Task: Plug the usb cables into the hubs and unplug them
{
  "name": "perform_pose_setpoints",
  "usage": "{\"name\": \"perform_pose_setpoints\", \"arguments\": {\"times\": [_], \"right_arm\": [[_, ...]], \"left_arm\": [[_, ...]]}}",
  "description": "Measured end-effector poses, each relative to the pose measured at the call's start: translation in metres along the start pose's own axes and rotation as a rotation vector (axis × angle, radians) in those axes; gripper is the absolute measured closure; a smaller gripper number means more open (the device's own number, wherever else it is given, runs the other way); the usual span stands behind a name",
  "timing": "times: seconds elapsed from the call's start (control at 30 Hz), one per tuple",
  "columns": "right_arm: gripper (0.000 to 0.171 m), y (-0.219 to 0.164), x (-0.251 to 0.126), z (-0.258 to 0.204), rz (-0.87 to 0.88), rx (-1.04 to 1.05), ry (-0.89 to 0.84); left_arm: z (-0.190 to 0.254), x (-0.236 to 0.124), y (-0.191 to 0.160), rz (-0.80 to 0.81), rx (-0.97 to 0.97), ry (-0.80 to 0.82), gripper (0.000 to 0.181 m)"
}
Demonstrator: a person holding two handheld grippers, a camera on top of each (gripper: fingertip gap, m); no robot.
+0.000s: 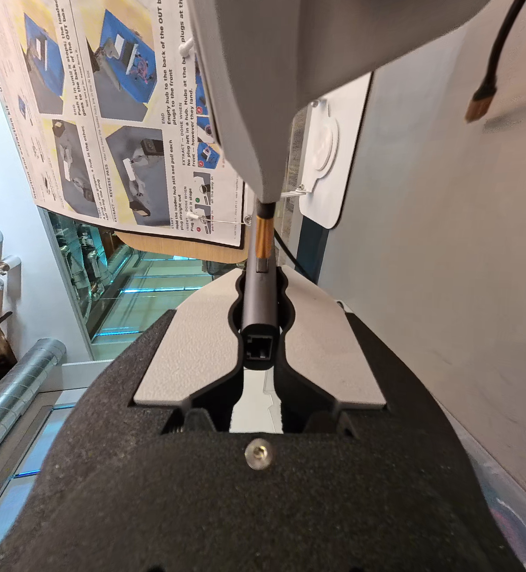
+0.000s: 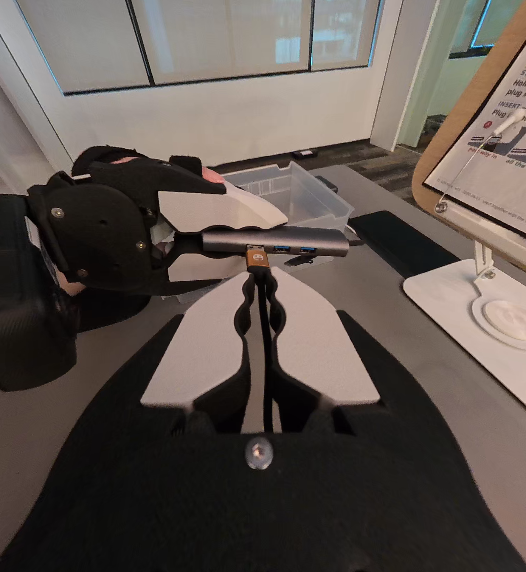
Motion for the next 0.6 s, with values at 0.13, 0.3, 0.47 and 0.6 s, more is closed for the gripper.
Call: {"name": "perform_pose_setpoints", "arguments": {"times": [0.13, 0.3, 0.47, 0.6], "right_arm": [[0.164, -0.0055, 0.0008, 0.0016, -0.003, 0.065, 0.046], [0.164, -0.0074, -0.0002, 0.0031, 0.037, 0.127, 0.108], [0.164, -0.0060, -0.0015, 0.0026, 0.053, 0.096, 0.115], [0.164, -0.0041, -0.0044, 0.0008, 0.009, 0.038, 0.089]], "left_arm": [[0.0015, 0.0010, 0.0003, -0.004, 0.000, 0.006, 0.165], [0.0015, 0.0008, 0.0015, -0.002, -0.005, 0.012, 0.165], [0.0014, -0.0001, 0.0023, 0.000, 0.012, 0.023, 0.165], [0.0051, -0.0005, 0.0054, 0.016, 0.050, 0.029, 0.165]]}}
Point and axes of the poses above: each gripper's, where its closed fingertips meet, x out along the fingers, y out of its top, z = x × y across the jaws, the point moved 3 cm from there along -x, back along the fingers, and after that the axes turned 8 degrees about y, right-handed, at the moved point
